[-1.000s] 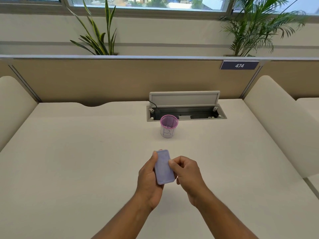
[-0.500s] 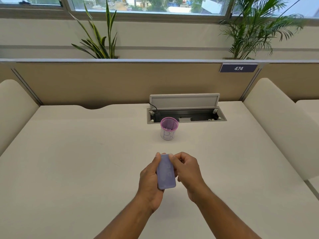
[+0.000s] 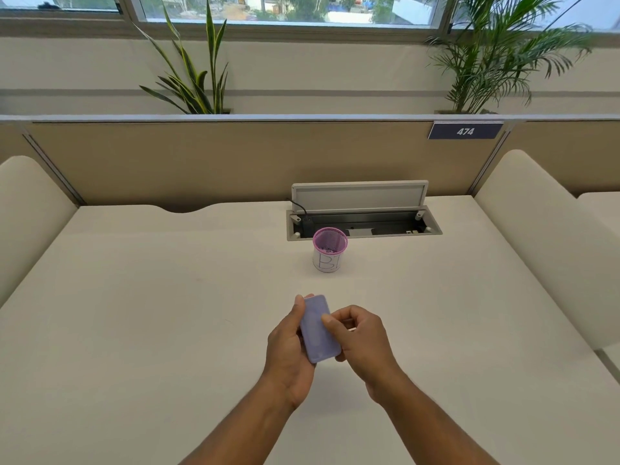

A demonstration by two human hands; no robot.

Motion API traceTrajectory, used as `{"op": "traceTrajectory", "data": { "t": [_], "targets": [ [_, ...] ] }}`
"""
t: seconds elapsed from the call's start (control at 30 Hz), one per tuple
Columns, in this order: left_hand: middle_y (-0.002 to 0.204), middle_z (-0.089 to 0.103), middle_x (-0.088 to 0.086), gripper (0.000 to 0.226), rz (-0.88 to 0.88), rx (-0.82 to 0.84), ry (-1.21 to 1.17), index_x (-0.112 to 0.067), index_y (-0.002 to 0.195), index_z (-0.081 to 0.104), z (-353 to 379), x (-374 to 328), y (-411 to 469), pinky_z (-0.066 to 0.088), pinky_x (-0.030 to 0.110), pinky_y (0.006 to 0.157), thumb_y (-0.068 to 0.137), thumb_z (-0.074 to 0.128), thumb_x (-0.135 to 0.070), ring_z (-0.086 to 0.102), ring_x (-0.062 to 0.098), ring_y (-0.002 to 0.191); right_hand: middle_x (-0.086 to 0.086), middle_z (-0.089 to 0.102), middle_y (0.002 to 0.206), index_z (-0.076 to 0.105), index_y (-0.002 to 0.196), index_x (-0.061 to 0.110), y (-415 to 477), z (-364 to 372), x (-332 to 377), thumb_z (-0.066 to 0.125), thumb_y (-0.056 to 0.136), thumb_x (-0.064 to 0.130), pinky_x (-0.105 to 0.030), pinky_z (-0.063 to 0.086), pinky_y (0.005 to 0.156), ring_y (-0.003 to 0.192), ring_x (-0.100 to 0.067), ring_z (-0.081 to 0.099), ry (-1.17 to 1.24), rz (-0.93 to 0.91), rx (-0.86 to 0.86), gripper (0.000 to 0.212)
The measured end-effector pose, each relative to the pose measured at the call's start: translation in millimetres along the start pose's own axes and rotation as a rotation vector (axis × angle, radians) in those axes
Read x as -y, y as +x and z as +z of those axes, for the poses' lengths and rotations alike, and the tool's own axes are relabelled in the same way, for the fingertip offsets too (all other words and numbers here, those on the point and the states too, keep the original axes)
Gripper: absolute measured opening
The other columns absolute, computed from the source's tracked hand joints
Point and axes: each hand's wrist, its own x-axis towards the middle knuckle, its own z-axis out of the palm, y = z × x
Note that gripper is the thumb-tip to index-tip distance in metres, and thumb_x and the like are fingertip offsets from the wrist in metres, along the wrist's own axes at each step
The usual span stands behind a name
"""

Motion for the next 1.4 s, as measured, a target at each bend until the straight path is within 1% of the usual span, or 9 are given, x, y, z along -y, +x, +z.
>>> {"op": "traceTrajectory", "data": {
  "t": [0.17,0.33,0.47,0.57,0.73,0.87,1.0,1.13,1.4],
  "targets": [
    [0.135,0.073,0.019,0.05,-0.007,-0.013,0.001,-0.014,0.135,0.068,0.4,-6.4,2.2,0.061,0.049,0.093,0.102,0.056,-0.049,0.072,0.033,0.119,-0.006,0.074,0.082,0.068,0.093,0.009,-9.3,0.4,-6.0,0.082,0.089,0.034,-0.034,0.065,0.062,0.062,-0.013,0.07,0.024,0.055,0.019,0.029],
    [0.144,0.066,0.025,0.06,0.009,-0.017,0.023,-0.013,0.14,0.063,3.5,-9.6,2.8,0.05,0.055,0.113,0.097,0.054,-0.054,0.064,0.035,0.13,-0.015,0.079,0.082,0.061,0.104,0.01,-16.7,3.8,-6.9,0.09,0.079,0.032,-0.033,0.065,0.062,0.066,-0.026,0.079,0.076,0.13,0.066,0.044],
    [0.138,0.069,0.024,0.062,0.025,-0.022,0.005,-0.018,0.136,0.067,8.0,-9.3,-1.5,0.065,0.049,0.087,0.088,0.064,-0.057,0.068,0.036,0.126,-0.014,0.08,0.079,0.058,0.105,0.008,-17.9,5.6,-7.4,0.094,0.071,0.027,-0.033,0.064,0.06,0.066,-0.028,0.079,0.103,0.134,0.059,0.052],
    [0.137,0.069,0.025,0.061,0.015,-0.018,-0.031,-0.019,0.135,0.069,9.9,-8.1,-3.8,0.067,0.042,0.07,0.087,0.066,-0.057,0.068,0.037,0.123,-0.014,0.08,0.076,0.057,0.103,0.005,-19.2,8.6,-8.7,0.095,0.071,0.023,-0.032,0.064,0.058,0.063,-0.029,0.078,0.124,0.122,0.065,0.053],
    [0.14,0.066,0.031,0.057,-0.015,-0.013,-0.041,-0.017,0.133,0.069,9.9,-7.7,-4.6,0.066,0.049,0.087,0.094,0.062,-0.058,0.067,0.04,0.124,-0.022,0.078,0.073,0.057,0.099,-0.003,-18.3,8.7,-10.5,0.094,0.075,0.013,-0.037,0.063,0.057,0.059,-0.031,0.076,0.183,0.128,0.041,0.046],
    [0.138,0.067,0.031,0.06,-0.021,-0.014,-0.018,-0.014,0.136,0.066,10.0,-9.4,-2.5,0.067,0.047,0.081,0.096,0.06,-0.058,0.064,0.044,0.131,-0.02,0.078,0.073,0.059,0.099,-0.003,-17.6,8.3,-10.2,0.092,0.079,0.017,-0.038,0.064,0.06,0.061,-0.031,0.076,0.181,0.115,0.061,0.043],
    [0.14,0.067,0.029,0.066,-0.01,-0.023,-0.003,-0.01,0.142,0.063,7.6,-16.1,2.5,0.054,0.054,0.105,0.096,0.058,-0.057,0.06,0.044,0.137,-0.022,0.079,0.079,0.06,0.103,-0.007,-17.9,4.5,-8.0,0.076,0.096,0.033,-0.039,0.064,0.064,0.067,-0.032,0.076,0.274,0.127,0.111,0.044],
    [0.135,0.07,0.031,0.062,0.001,-0.026,0.01,-0.01,0.139,0.066,5.7,-18.7,2.8,0.056,0.054,0.101,0.1,0.056,-0.057,0.067,0.042,0.125,-0.022,0.078,0.08,0.062,0.104,-0.005,-17.4,1.5,-7.3,0.06,0.106,0.035,-0.04,0.065,0.067,0.069,-0.031,0.076,0.28,0.13,0.144,0.04],
    [0.141,0.069,0.024,0.051,0.027,0.076,0.021,-0.013,0.144,0.064,2.1,-16.9,-2.9,0.06,0.048,0.101,0.11,0.043,-0.046,0.069,0.038,0.127,-0.02,0.078,0.076,0.064,0.1,-0.008,-8.2,-4.4,-15.4,0.061,0.106,0.028,-0.038,0.063,0.063,0.065,-0.03,0.075,0.258,0.124,0.085,0.037]
  ]
}}
